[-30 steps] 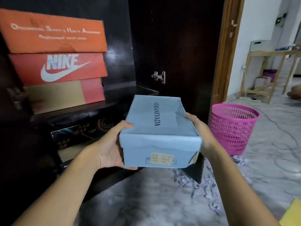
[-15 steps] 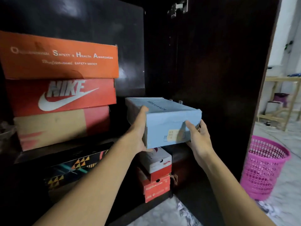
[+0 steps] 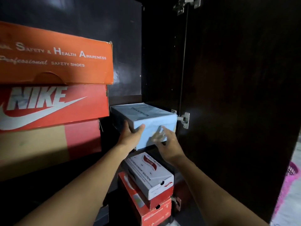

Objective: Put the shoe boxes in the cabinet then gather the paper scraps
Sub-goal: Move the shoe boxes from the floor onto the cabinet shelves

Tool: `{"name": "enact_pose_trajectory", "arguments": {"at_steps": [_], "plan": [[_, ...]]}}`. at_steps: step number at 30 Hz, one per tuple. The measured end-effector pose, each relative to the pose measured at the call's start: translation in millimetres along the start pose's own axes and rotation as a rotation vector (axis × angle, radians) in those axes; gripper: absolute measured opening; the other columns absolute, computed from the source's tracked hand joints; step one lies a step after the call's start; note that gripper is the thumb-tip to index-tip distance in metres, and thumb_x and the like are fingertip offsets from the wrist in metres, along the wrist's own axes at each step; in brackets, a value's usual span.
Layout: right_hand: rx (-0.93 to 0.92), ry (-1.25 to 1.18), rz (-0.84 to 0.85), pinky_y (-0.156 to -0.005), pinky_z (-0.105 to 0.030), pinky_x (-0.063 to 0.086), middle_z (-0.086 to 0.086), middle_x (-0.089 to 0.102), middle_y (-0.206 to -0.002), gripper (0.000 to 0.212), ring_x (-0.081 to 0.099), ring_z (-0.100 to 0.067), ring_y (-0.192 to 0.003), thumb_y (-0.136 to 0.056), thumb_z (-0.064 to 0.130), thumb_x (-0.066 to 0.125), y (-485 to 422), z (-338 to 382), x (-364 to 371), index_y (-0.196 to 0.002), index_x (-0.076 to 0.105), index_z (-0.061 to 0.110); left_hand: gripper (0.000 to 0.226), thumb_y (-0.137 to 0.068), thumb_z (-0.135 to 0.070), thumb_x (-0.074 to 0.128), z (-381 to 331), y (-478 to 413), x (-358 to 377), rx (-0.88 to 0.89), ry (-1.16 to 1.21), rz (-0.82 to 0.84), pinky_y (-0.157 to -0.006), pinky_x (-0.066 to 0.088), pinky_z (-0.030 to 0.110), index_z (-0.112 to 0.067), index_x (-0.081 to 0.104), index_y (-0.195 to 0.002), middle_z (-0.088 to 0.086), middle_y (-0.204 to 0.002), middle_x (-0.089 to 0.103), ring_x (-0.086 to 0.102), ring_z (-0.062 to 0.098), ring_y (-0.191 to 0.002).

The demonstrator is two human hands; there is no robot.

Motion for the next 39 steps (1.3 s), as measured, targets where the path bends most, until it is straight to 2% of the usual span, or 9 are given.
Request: {"name": "enact_pose_trajectory", "arguments": {"at_steps": [5, 7, 12, 15, 20, 25, 32, 34, 39], "plan": [[-0.012, 0.150, 0.051, -0.092, -0.023, 0.045, 0.001, 0.012, -0.163, 0.065, 0.055, -0.020, -0.123, -0.099, 0.019, 0.055, -22.1, -1.0, 18.6, -0.156, 0.023, 0.026, 0.091, -0.087, -0.051, 0.063, 7.5, -25.4, -2.2, 0.023, -0.036, 0.009, -0.117, 0.028, 0.035, -0.026, 0.008, -0.156, 0.001, -0.158, 0.031, 0.033, 0.023, -0.143], [-0.021, 0.198, 0.102, -0.096, -0.025, 0.043, 0.004, 0.011, -0.163, 0.068, 0.049, -0.021, -0.132, -0.098, 0.017, 0.055, -24.5, -4.0, 19.2, -0.157, 0.023, 0.026, 0.088, -0.089, -0.050, 0.061, 8.0, -28.4, -0.4, 0.032, -0.028, -0.001, -0.117, 0.027, 0.035, -0.026, 0.008, -0.156, 0.002, -0.158, 0.030, 0.032, 0.024, -0.144], [-0.061, 0.188, 0.061, -0.117, -0.029, 0.029, 0.000, 0.039, -0.155, 0.058, 0.037, -0.019, -0.143, -0.097, 0.026, 0.060, -0.9, -8.8, -17.4, -0.150, 0.039, 0.026, 0.082, -0.092, -0.045, 0.057, 1.7, -17.6, -2.2, -0.031, -0.061, -0.049, -0.114, 0.030, 0.034, -0.021, 0.012, -0.156, 0.008, -0.157, 0.031, 0.034, 0.029, -0.142], [-0.089, 0.153, -0.025, -0.113, -0.023, 0.031, -0.002, 0.048, -0.146, 0.053, 0.044, -0.014, -0.137, -0.097, 0.024, 0.061, 53.1, -21.7, -50.9, -0.147, 0.046, 0.021, 0.065, -0.089, -0.035, 0.063, -0.4, 18.3, 5.3, 0.060, -0.102, -0.187, -0.105, 0.042, 0.034, -0.014, 0.038, -0.145, 0.013, -0.141, 0.051, 0.051, 0.032, -0.127], [-0.031, 0.237, -0.133, -0.109, -0.023, 0.038, -0.001, 0.056, -0.139, 0.041, 0.051, -0.013, -0.130, -0.098, 0.024, 0.060, 177.1, -75.9, -108.3, -0.138, 0.056, 0.017, 0.067, -0.088, -0.036, 0.063, 2.0, 124.1, 57.7, 0.270, -0.174, -0.302, -0.108, 0.032, 0.033, -0.013, 0.037, -0.145, 0.013, -0.147, 0.040, 0.035, 0.028, -0.138], [0.167, 0.334, -0.221, -0.104, -0.034, 0.043, -0.003, 0.056, -0.139, 0.040, 0.053, -0.019, -0.128, -0.098, 0.026, 0.057, 293.7, -138.6, -161.5, -0.138, 0.056, 0.019, 0.047, -0.089, -0.040, 0.062, 25.9, 212.9, 170.4, 0.197, -0.110, 0.075, -0.097, 0.041, 0.029, -0.020, 0.054, -0.131, 0.006, -0.129, 0.058, 0.055, 0.022, -0.119], [0.568, 0.431, -0.315, -0.105, -0.038, 0.042, -0.006, 0.052, -0.144, 0.043, 0.051, -0.025, -0.130, -0.097, 0.029, 0.056, 453.9, -223.6, -238.3, -0.139, 0.054, 0.021, 0.047, -0.085, -0.043, 0.065, 61.1, 368.5, 330.9, -0.026, -0.063, 0.628, -0.087, 0.046, 0.030, -0.015, 0.059, -0.123, 0.007, -0.107, 0.062, 0.061, 0.025, -0.102], [0.731, 0.541, -0.339, -0.107, -0.047, 0.040, -0.007, 0.048, -0.146, 0.047, 0.048, -0.028, -0.133, -0.094, 0.034, 0.057, 493.3, -247.8, -257.6, -0.140, 0.052, 0.024, 0.044, -0.092, -0.042, 0.059, 75.4, 409.3, 364.0, -0.084, -0.098, 0.763, -0.084, 0.042, 0.027, -0.016, 0.055, -0.128, 0.004, -0.112, 0.056, 0.055, 0.020, -0.099], [1.201, 0.570, -0.355, -0.115, -0.065, 0.012, -0.015, 0.010, -0.163, 0.071, 0.003, -0.035, -0.151, -0.090, 0.048, 0.057, 574.0, -287.8, -286.6, -0.152, 0.029, 0.029, 0.060, -0.095, -0.051, 0.050, 114.5, 483.5, 417.9, -0.234, -0.200, 1.017, -0.090, 0.044, 0.035, -0.020, 0.038, -0.145, 0.005, -0.147, 0.041, 0.048, 0.024, -0.127]]}}
Point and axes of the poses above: each hand's wrist, its own y-axis away from the middle knuckle, its own x-axis out of the palm, z = x × y, the point moved 6 cm from there along -y, towards the middle knuckle
